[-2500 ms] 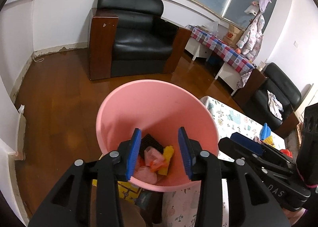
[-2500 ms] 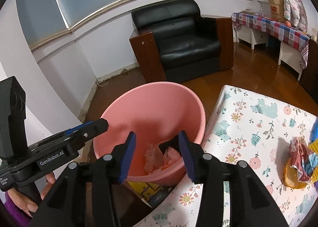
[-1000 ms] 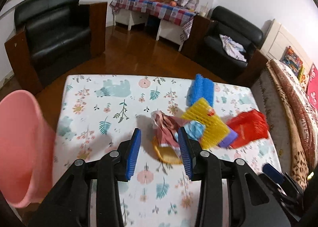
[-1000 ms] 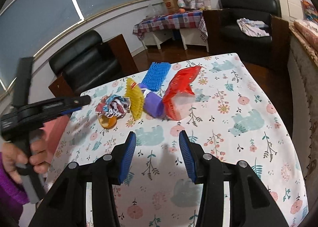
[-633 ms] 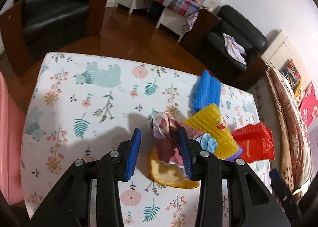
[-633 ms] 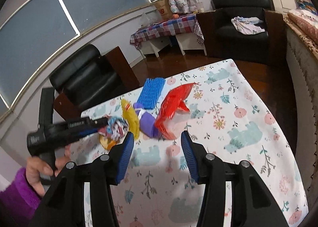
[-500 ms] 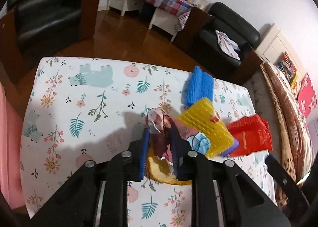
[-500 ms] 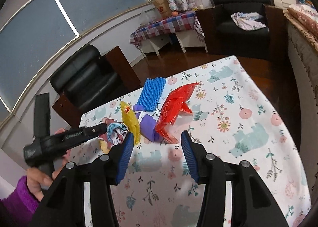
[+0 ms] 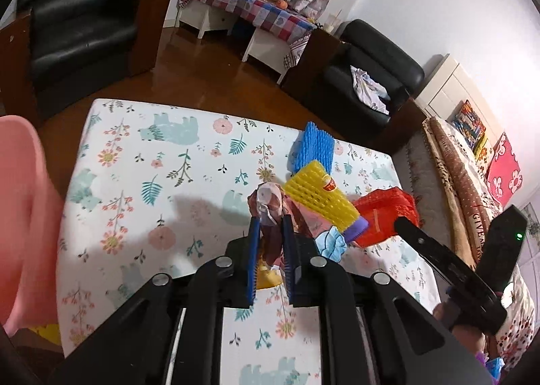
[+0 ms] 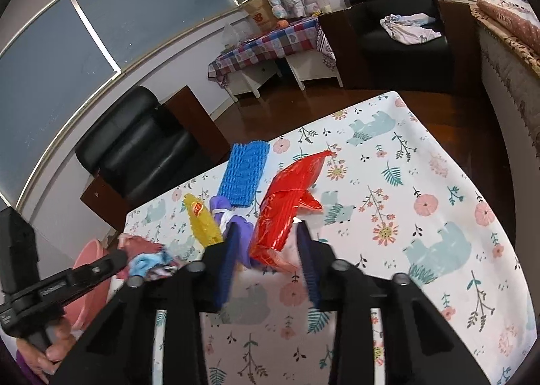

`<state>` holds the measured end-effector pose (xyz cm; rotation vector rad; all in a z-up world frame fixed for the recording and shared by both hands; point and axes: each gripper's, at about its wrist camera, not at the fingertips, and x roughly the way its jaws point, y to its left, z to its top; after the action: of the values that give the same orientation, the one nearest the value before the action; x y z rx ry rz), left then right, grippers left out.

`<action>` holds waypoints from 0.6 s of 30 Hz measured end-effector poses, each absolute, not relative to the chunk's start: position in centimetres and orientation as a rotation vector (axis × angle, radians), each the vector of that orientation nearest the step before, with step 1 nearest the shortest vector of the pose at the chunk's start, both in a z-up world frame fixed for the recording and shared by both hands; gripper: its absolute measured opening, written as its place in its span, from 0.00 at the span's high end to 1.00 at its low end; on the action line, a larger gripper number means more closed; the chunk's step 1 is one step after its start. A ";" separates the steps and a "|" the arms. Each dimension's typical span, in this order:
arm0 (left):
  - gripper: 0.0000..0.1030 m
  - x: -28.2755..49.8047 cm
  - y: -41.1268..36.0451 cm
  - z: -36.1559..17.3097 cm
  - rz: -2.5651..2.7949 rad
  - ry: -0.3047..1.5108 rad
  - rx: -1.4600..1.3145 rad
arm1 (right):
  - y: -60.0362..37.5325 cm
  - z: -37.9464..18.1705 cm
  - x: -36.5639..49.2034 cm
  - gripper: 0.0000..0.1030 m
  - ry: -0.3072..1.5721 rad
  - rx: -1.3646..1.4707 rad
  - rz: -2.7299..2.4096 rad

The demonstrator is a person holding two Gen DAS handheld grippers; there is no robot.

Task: Collect trash
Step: 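Grasp the pink cloth bundle with the left gripper while the right reaches the red mesh bag, then close the right gripper on the red mesh bag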

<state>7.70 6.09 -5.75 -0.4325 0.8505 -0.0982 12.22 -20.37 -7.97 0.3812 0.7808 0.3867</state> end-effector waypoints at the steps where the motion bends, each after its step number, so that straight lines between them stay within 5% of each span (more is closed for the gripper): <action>1: 0.88 7.4 6.2 -5.6 -0.099 0.849 -0.435 | -20.5 -8.0 12.2 0.80 0.781 0.379 0.385; 4: 0.88 6.5 6.5 -5.2 -0.098 0.842 -0.444 | -20.8 -7.9 12.0 0.88 0.777 0.374 0.380; 18: 0.88 2.6 8.2 -4.5 -0.166 0.888 -0.575 | -21.6 -4.7 8.0 0.92 0.715 0.331 0.434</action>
<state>2.62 8.18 -4.51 -0.5750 0.8882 -0.1659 7.98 -21.63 -4.75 0.3307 0.7154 0.4335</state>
